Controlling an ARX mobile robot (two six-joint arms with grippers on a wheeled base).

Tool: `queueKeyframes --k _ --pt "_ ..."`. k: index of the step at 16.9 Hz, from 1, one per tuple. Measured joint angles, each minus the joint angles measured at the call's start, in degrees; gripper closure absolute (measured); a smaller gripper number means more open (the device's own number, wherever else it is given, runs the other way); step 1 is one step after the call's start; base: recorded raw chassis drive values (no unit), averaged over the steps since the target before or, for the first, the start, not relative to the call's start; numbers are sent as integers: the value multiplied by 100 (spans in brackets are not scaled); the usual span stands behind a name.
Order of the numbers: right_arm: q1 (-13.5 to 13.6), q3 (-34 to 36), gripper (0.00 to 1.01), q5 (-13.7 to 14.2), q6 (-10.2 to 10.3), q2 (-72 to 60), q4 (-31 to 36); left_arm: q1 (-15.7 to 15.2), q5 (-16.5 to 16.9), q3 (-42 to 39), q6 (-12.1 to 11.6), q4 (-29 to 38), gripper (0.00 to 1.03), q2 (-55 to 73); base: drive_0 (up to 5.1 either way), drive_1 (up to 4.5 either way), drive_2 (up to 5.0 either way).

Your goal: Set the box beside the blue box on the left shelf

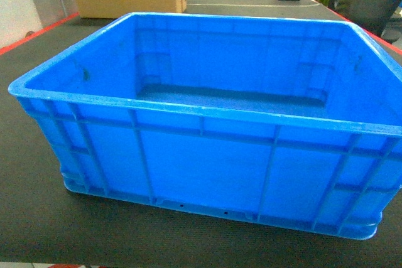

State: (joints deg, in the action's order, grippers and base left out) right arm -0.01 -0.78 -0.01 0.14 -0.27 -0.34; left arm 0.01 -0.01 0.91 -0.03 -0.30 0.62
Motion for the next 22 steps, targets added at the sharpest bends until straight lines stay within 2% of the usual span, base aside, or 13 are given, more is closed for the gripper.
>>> queueKeyframes --k 22 --pt "0 0 3 0 0 0 2 0 0 0 0 0 5 0 0 0 0"
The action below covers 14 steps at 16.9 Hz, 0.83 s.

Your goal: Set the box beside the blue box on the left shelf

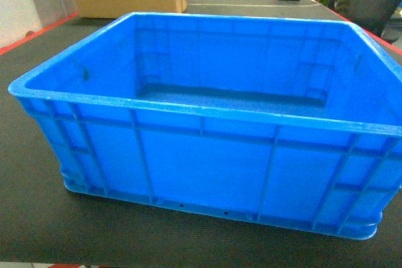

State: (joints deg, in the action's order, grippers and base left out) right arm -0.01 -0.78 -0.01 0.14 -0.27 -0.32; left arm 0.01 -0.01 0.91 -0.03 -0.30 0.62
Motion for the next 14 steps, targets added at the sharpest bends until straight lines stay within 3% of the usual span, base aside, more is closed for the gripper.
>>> queueKeyframes --k 14 --pt "0 0 3 0 0 0 0 0 0 0 0 0 5 0 0 0 0"
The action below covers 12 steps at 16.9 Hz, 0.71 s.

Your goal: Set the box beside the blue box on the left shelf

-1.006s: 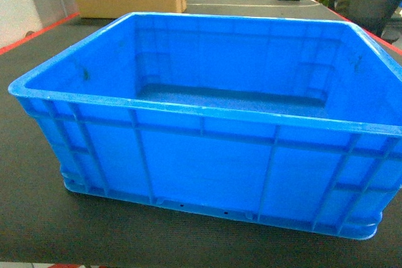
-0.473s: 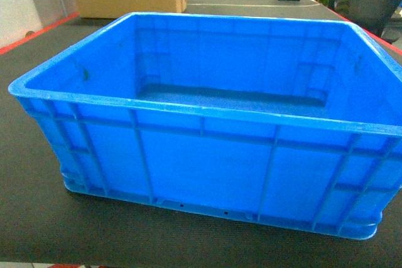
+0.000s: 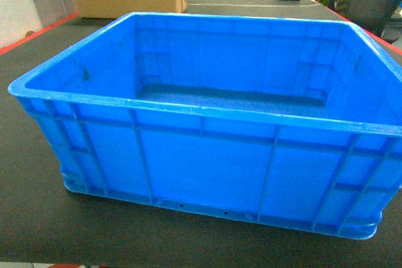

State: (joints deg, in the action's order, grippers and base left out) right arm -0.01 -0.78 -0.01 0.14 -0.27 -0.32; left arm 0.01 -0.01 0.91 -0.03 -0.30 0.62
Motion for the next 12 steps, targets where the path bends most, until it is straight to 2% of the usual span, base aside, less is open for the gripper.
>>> queueKeyframes --k 6,7,8,9,10,11,12 --pt "0 0 3 0 0 0 0 0 0 0 0 0 5 0 0 0 0" --pt "31 -4 3 122 0 -17 -39 35 -105 2 7 -50 5 13 0 0 0" --pt "605 -83 3 1338 46 -345 -256 444 -1034 70 127 -308 5 256 0 0 0" --pt "1121 -101 3 2302 50 -675 -229 734 -1768 140 170 -317 5 503 0 0 0" --pt "1443 -111 3 3228 68 -715 -164 776 -2323 144 221 -286 5 549 0 0 0" --pt "1635 -146 3 3840 160 -765 -68 774 -2496 179 264 -166 5 575 0 0 0" --pt "1864 -175 3 4052 221 -1047 236 765 -2365 249 280 140 5 859 0 0 0"
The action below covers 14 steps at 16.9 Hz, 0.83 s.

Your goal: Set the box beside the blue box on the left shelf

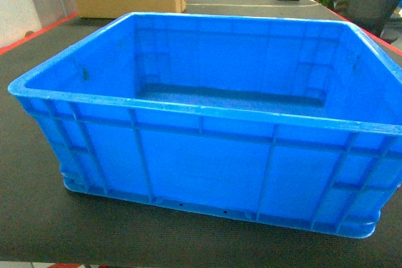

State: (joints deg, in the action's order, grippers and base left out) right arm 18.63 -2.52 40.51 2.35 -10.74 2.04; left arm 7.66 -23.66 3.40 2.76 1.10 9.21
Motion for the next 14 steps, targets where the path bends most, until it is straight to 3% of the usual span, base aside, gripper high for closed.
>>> queueKeyframes --k 2,7,9,11,14 --pt "372 -415 3 -55 151 -1342 1163 -498 643 468 -181 1314 5 1478 0 0 0" --pt "461 -1005 3 -313 382 -2275 1512 -837 1123 1067 -361 2208 5 2632 0 0 0" --pt "450 -1705 3 -511 894 -3493 1335 -1058 1657 2059 -584 2883 5 4236 0 0 0" --pt "409 -2297 3 -693 1445 -4741 1231 -988 1991 3121 -745 2820 5 5908 0 0 0" --pt "221 -2975 3 -800 1862 -5685 1255 -765 2345 4367 -791 2557 5 7340 0 0 0"
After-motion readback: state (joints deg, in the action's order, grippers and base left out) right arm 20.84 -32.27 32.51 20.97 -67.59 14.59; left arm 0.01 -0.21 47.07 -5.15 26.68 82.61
